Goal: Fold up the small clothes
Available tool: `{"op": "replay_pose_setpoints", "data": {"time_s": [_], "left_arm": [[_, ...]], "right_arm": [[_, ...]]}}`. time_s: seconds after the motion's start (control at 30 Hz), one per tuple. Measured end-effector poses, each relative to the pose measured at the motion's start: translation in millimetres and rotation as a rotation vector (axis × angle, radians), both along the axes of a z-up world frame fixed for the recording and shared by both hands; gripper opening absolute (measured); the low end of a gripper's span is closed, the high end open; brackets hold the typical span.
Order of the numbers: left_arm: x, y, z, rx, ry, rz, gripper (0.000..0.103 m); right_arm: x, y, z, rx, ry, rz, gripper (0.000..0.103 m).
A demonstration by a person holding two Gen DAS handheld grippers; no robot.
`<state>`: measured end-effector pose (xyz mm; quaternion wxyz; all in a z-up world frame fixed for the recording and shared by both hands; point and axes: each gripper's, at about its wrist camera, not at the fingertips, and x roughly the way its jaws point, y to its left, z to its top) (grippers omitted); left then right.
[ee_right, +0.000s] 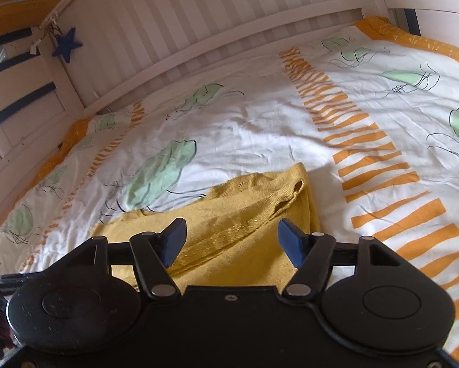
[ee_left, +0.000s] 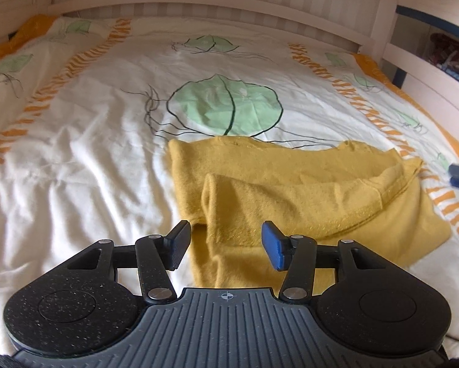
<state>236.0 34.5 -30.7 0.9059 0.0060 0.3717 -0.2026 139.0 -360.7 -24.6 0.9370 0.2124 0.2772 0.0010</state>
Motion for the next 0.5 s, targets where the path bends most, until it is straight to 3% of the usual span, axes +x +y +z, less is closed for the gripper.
{"op": "replay_pose_setpoints", "data": {"time_s": [0.5], "left_arm": [[38,-16,-18,-0.075,0.072,0.017,0.049]], "right_arm": [[43,-30,-32,0.027,0.001,-0.038,0.070]]}}
